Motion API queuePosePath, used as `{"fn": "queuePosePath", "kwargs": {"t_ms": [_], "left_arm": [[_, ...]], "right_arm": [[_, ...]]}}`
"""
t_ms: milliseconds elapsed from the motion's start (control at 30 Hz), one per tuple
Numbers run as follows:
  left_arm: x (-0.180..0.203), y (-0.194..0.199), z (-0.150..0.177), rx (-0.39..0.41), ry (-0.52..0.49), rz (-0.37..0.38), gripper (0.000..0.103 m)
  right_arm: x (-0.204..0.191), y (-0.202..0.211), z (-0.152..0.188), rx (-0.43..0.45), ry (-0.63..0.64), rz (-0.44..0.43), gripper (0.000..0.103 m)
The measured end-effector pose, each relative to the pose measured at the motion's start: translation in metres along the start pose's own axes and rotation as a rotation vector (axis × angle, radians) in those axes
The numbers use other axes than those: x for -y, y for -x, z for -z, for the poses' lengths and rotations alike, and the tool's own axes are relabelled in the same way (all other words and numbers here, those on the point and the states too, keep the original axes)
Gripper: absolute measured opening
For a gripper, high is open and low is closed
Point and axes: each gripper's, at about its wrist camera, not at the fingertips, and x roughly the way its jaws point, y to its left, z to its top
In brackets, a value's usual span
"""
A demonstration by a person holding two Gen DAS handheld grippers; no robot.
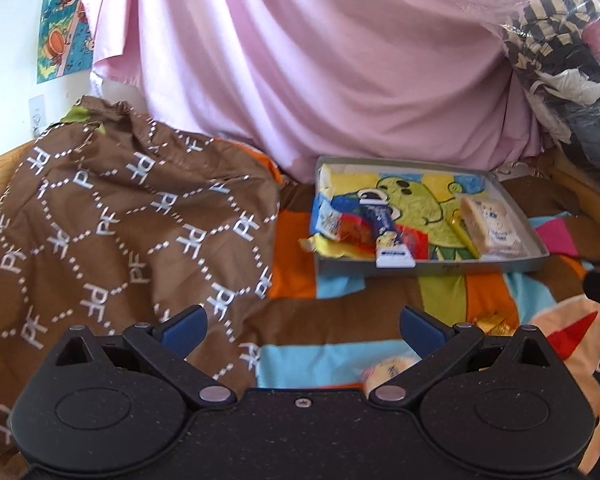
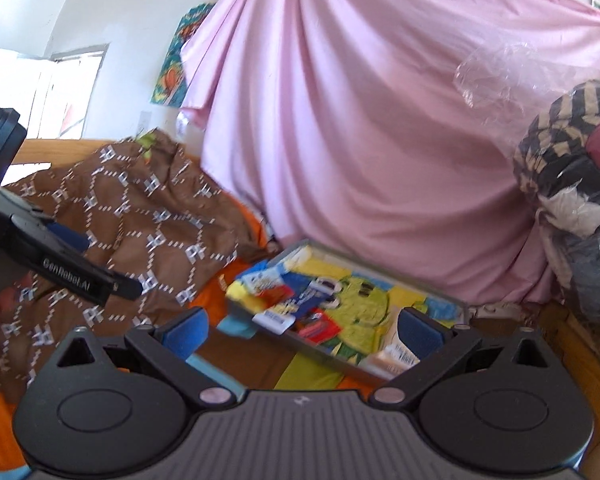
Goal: Organize snacks
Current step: 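Lift both tools from the tray back toward the remaining snacks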
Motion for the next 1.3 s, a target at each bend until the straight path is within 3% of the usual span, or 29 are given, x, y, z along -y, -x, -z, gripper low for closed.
{"fn": "queuePosePath", "kwargs": {"t_ms": [133, 367, 600, 1033, 1300], "left_arm": [[-0.004, 0.006, 0.012, -0.026, -0.033, -0.005, 0.102], [0.010, 0.012, 0.042, -0.104, -0.190, 0.010, 0.102], [0.022, 0.012, 0.065, -0.179, -0.274, 0.033, 0.102], [0.025, 0.000, 0.093, -0.320, -0.314, 0.044, 0.102], [0.030, -0.008, 0.102, -0.366, -0.327, 0.053, 0.102]], "right_arm": [[-0.012, 0.009, 0.013, -0.047, 0.030, -0.035, 0.103], [-0.043, 0.024, 0.040, -0.109, 0.124, -0.117, 0.103], [-0.063, 0.026, 0.059, -0.200, 0.122, -0.185, 0.103], [-0.069, 0.011, 0.097, -0.396, 0.086, -0.245, 0.103], [-0.073, 0.000, 0.108, -0.463, 0.096, -0.268, 0.103]]}}
